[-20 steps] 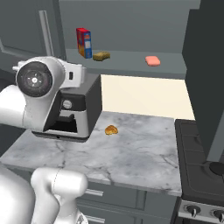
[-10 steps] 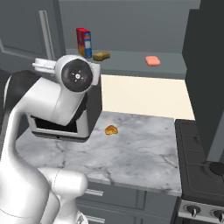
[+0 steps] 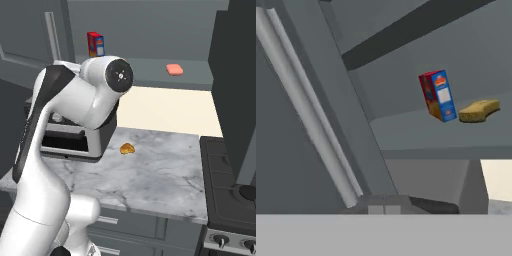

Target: Pick the sponge and bar soap from the cabinet and place them on the counter.

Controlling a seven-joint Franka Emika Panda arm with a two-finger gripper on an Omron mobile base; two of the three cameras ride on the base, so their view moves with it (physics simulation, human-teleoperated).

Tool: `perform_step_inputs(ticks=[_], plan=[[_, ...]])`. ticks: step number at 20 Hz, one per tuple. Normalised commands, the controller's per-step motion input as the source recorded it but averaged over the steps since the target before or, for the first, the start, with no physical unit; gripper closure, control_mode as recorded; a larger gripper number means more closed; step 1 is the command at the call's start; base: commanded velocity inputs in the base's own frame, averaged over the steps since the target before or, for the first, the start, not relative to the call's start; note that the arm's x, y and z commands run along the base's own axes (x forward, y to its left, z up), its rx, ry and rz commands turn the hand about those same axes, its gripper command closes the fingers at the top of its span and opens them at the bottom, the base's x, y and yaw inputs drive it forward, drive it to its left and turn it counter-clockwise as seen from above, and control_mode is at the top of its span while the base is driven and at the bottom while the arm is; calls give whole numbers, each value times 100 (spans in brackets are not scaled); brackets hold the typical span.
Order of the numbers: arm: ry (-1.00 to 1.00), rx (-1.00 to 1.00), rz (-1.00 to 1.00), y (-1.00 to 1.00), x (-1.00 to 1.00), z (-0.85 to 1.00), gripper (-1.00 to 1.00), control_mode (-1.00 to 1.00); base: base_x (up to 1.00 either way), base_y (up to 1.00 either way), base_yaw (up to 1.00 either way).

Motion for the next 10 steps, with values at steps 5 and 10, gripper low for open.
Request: perform_step_inputs(ticks=[5,10], plan=[[0,3,12,0,33,0,100,-100,0,0,0],[0,3,13,0,34,0,100,-100,0,0,0]])
